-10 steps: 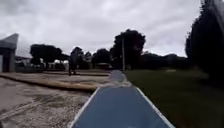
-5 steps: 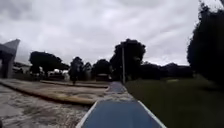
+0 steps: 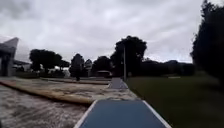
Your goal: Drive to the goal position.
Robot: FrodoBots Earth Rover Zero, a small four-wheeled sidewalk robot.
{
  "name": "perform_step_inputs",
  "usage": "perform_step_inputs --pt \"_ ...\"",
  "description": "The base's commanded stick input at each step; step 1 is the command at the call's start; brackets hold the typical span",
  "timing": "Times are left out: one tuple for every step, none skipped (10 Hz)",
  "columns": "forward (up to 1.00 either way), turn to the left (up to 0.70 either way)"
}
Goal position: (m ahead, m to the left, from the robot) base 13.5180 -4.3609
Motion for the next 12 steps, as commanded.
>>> perform_step_inputs --pt "0.50 -0.27" --pt "0.50 0.00" --pt "0.50 0.00" --pt "0.50 0.00" --pt "0.50 0.00" --pt "0.50 0.00" --pt "0.50 0.00" --pt "0.50 0.00" --pt "0.50 0.00" --pt "0.50 0.00" --pt "0.50 0.00" --pt "0.50 0.00"
